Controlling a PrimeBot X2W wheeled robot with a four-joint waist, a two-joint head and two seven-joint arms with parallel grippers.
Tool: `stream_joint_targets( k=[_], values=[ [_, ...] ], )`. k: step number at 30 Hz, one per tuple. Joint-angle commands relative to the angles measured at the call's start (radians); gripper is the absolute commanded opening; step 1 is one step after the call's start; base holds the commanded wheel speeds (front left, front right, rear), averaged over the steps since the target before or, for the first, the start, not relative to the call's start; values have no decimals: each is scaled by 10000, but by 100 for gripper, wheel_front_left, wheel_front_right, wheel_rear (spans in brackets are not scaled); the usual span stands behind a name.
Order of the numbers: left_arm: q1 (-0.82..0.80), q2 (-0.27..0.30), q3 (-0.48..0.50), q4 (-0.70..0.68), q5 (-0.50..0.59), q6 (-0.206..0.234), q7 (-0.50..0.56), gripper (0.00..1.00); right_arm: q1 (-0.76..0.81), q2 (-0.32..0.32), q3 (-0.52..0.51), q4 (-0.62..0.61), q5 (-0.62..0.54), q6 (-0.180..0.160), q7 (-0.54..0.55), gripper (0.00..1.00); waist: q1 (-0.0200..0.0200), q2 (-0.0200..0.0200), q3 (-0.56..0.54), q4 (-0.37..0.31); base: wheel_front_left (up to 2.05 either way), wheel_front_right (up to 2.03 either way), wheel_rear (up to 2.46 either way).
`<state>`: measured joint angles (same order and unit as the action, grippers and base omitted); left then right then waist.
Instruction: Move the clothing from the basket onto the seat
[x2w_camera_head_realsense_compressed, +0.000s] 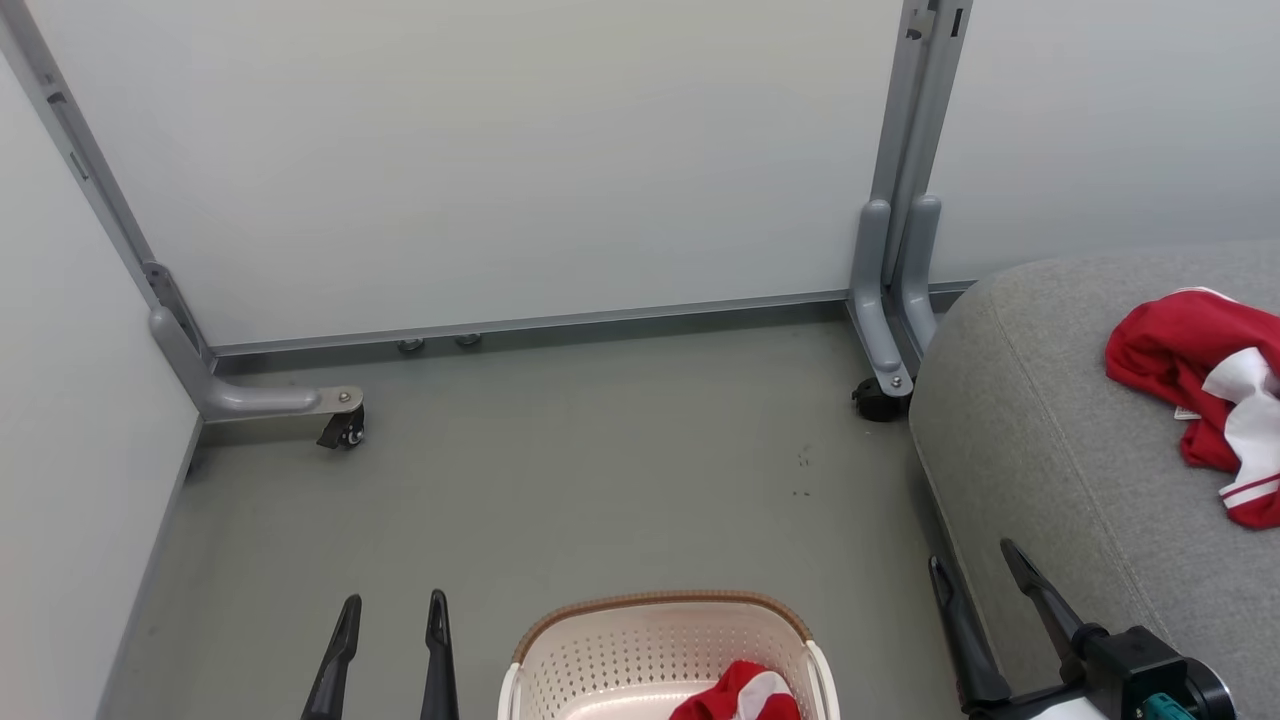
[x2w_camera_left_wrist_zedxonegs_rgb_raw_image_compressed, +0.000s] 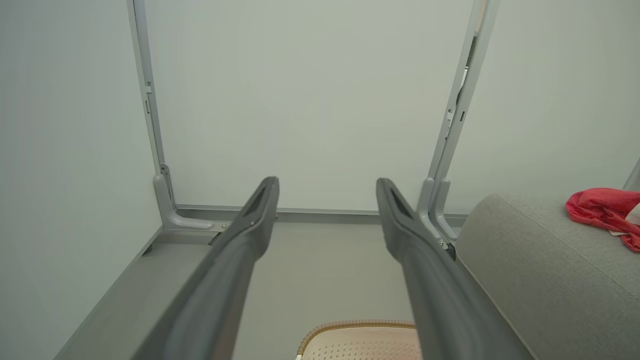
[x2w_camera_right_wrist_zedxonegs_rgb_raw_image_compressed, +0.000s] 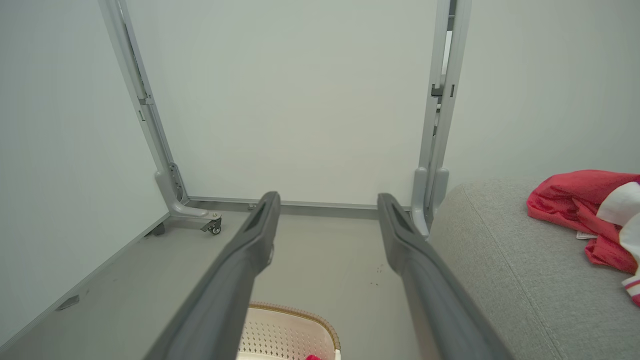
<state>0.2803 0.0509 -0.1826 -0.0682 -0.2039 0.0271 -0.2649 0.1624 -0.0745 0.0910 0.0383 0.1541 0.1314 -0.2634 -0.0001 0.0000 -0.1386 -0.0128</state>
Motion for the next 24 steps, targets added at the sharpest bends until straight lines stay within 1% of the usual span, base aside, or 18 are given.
stream_joint_targets(
  k=[1, 11, 24],
  values=[
    [145, -5, 2, 1, 27, -25, 11, 100, 139, 14, -23, 22, -42, -14, -20, 100, 1, 0, -27, -36, 0, 0, 0],
    [-63, -4, -14, -40, 51, 71, 11, 100, 44, 106, -51, 24, -57, -14, -20, 100, 1, 0, 78, -45, 0, 0, 0],
    [-214, -5, -100, -19, 132, 93, 11, 100, -135, 179, -1, 27, -13, -14, -20, 100, 1, 0, 275, 8, 0, 0, 0]
  ],
)
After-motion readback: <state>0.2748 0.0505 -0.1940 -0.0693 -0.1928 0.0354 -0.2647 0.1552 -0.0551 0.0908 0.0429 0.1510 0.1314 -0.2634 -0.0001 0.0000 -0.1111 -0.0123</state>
